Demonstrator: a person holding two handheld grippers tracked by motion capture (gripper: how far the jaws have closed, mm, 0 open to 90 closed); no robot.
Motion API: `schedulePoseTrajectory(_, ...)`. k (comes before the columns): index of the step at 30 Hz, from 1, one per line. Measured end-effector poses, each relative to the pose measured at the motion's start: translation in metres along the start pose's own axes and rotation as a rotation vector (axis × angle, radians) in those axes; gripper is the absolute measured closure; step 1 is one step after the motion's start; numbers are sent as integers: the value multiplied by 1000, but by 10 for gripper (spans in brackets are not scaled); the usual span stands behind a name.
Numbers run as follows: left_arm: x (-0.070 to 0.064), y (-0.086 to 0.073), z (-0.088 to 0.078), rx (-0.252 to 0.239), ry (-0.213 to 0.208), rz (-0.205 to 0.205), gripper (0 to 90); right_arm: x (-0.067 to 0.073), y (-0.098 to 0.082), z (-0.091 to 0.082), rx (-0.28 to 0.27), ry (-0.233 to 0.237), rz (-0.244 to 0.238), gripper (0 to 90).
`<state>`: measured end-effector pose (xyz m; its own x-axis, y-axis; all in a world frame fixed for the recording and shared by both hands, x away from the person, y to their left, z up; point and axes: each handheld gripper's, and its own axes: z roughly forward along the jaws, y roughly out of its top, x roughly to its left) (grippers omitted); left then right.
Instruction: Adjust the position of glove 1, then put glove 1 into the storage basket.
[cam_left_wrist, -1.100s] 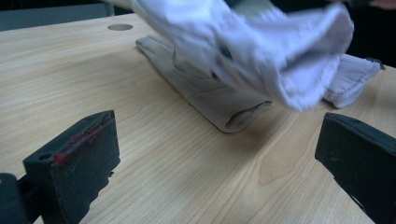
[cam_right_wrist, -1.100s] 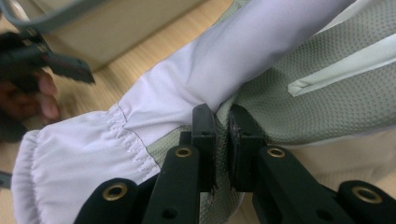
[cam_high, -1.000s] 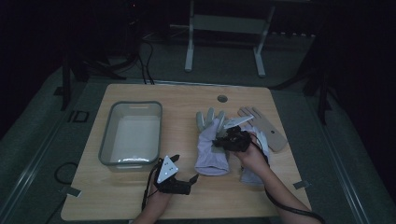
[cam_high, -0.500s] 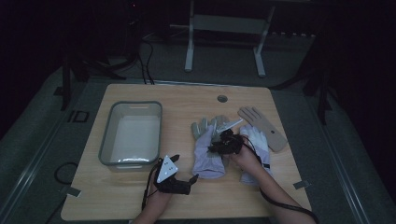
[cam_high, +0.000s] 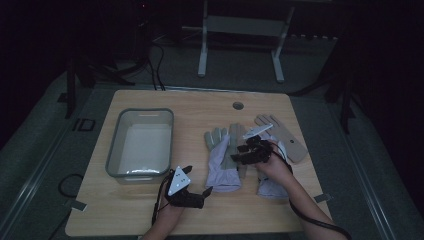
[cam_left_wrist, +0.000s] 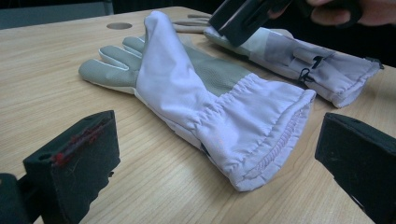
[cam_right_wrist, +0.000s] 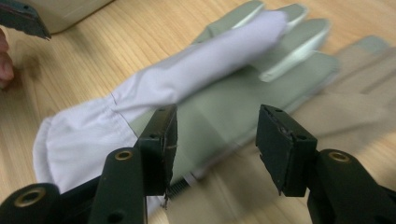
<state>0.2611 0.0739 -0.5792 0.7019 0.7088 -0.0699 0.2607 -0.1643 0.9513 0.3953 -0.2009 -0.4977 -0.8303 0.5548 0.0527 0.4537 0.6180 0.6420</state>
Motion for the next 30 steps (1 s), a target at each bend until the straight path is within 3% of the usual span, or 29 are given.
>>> schedulePoseTrajectory(10,1,0,0,2,-3,-3,0,-16,-23,-47,11,-35,-36,466)
schedulePoseTrajectory(16,1,0,0,-1,0,-9,0,-27,-45,-72,25,-52,-13,465)
schedulePoseTrajectory(21,1,0,0,-2,3,-7,0,-33,-64,-85,38,-70,-6,440)
schedulePoseTrajectory(30,1,0,0,1,3,-6,0,-39,-80,-96,31,-81,-56,428)
